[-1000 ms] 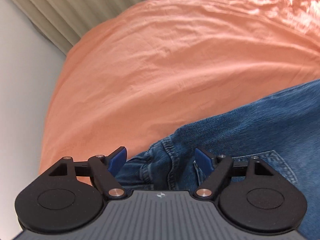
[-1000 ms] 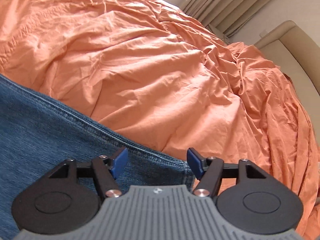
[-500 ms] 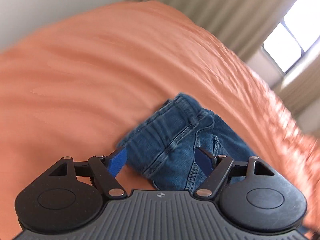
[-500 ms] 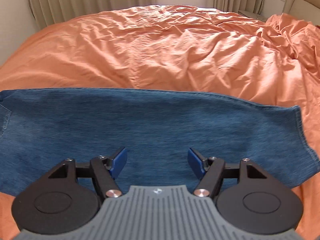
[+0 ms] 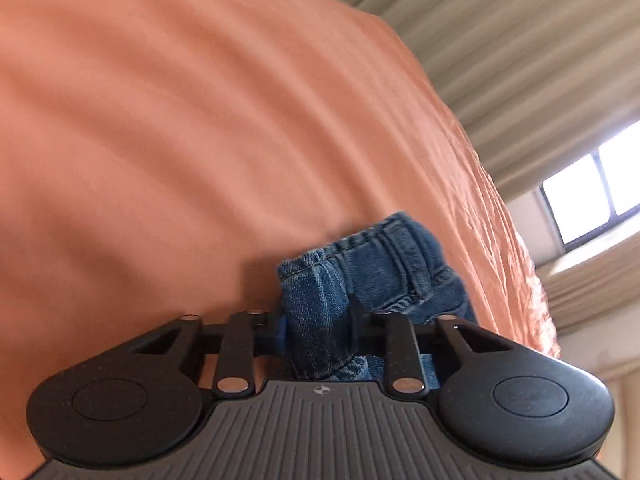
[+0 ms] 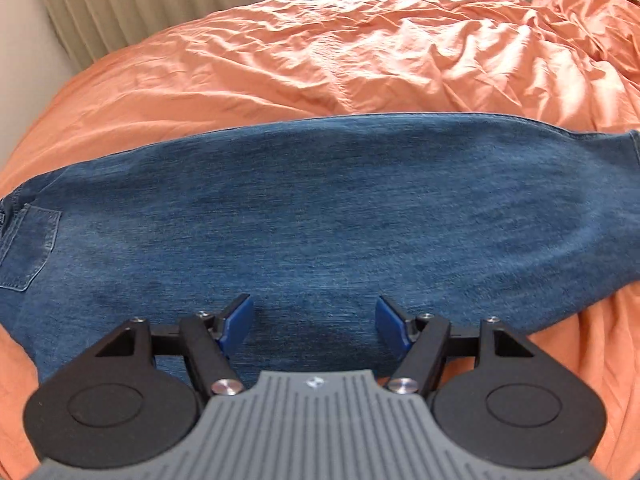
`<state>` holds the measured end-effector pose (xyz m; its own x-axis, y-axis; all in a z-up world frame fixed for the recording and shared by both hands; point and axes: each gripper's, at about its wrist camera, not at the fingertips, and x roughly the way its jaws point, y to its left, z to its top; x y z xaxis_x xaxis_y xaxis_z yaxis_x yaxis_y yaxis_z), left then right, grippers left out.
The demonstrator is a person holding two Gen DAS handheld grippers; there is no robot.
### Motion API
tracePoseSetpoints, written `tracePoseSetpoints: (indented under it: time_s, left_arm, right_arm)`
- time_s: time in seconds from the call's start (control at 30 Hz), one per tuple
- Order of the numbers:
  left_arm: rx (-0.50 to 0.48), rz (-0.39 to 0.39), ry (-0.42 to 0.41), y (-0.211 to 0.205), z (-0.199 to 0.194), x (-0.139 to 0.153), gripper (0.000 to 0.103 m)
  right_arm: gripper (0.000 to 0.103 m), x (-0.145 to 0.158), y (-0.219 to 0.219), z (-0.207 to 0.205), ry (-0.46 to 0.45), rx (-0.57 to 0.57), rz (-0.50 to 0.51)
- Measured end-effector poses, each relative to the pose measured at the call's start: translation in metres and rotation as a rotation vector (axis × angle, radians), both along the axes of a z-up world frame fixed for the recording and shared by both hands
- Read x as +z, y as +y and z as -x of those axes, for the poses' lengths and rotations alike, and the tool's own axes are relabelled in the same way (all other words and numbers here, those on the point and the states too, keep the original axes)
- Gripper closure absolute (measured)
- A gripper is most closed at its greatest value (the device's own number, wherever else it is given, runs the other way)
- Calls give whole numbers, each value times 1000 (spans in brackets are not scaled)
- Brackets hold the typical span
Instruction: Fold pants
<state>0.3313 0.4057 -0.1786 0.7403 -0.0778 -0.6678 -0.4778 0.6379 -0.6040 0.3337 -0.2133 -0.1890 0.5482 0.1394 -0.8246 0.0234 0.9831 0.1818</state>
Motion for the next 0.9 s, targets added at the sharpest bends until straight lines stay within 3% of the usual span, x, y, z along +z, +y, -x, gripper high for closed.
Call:
tracePoseSetpoints:
  time_s: [0.07, 0.17, 0.23, 0.33, 0.47, 0.53, 0.6, 0.7, 0.8, 0.9]
  left_arm:
    - [-42, -138, -58, -16, 1, 38, 83]
    - [-90, -237, -91, -28, 3, 67, 83]
    - [-99, -292, -20, -28, -4, 52, 83]
    - [-81, -273, 92, -14, -11, 6, 83]
    - [-77, -303, 110, -19, -16, -20, 81]
    - [-70, -315, 136, -22, -19, -14, 72]
    - [-81, -350, 169, -22, -21, -5, 55]
    - [-90, -421, 175, -24, -13, 17, 37]
    - [-76, -555, 131, -35, -1, 44, 32]
    - [-103, -563, 108, -53, 0, 63, 32]
  right_arm:
    - [39, 2, -8, 2, -5, -22, 13]
    - [39, 7, -25, 7, -15, -62, 27]
    - [40, 9, -40, 10, -17, -101, 18]
    - [40, 14, -66, 18, -24, -168, -7]
    - [41, 25, -108, 36, -52, -244, -7]
    - [41, 30, -130, 46, -64, -275, -10]
    - [41, 34, -154, 56, -75, -310, -19]
    - [45, 39, -196, 70, -103, -377, -54]
    - [47, 39, -243, 78, -131, -476, -136]
    - [48, 34, -287, 79, -152, -558, -204]
